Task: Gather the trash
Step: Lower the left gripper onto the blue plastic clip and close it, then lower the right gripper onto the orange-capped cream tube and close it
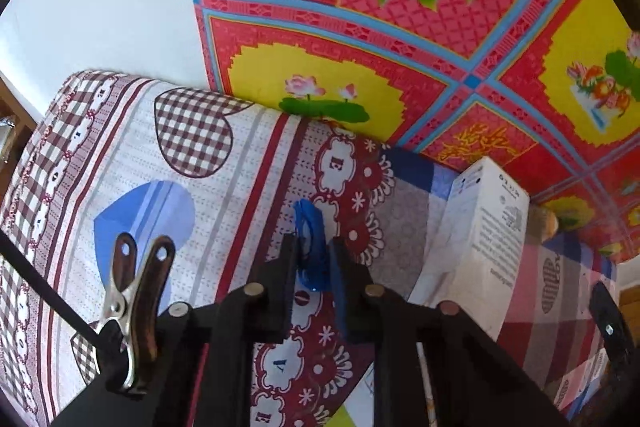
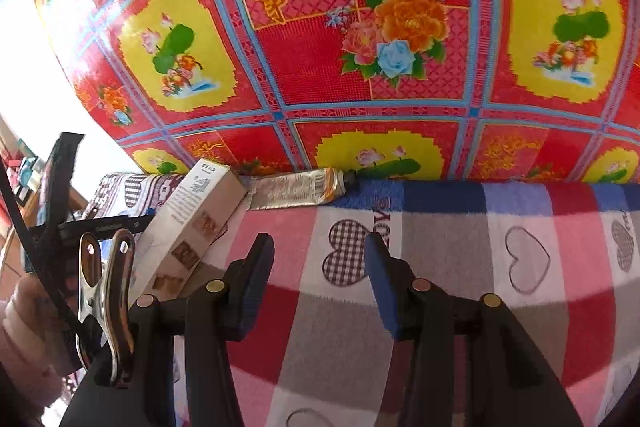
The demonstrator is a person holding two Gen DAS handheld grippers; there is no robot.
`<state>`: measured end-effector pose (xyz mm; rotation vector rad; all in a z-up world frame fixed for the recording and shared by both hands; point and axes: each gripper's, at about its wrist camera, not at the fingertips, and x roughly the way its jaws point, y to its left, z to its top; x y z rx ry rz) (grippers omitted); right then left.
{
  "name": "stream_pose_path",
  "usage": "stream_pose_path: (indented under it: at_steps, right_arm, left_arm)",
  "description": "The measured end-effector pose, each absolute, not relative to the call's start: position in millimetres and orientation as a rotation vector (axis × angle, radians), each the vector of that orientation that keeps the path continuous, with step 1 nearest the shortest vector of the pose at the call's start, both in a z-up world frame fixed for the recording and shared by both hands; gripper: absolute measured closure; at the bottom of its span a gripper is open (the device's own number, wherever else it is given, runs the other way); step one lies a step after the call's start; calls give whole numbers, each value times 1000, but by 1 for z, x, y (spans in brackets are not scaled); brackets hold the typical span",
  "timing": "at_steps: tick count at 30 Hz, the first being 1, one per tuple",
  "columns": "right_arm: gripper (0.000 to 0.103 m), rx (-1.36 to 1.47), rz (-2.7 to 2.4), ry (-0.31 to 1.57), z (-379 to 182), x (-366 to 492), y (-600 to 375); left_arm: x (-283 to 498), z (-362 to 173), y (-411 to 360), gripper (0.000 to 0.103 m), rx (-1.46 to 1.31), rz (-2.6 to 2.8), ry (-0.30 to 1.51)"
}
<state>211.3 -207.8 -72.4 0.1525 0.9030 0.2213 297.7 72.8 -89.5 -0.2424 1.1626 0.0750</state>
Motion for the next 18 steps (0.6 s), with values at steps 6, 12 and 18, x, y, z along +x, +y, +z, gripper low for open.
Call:
stream_pose_path:
  at_steps: [6, 12, 18]
  right_arm:
    - [55, 138, 247, 916, -93, 241, -205]
    - [55, 124, 224, 944, -114, 270, -202]
    - [55, 140, 204, 951, -124, 290, -202]
  left_arm:
    - [299, -90, 64, 86, -184, 71, 1142]
    - [297, -88, 44, 86, -131, 71, 1129]
    - [303, -88, 43, 86, -168, 62, 1130]
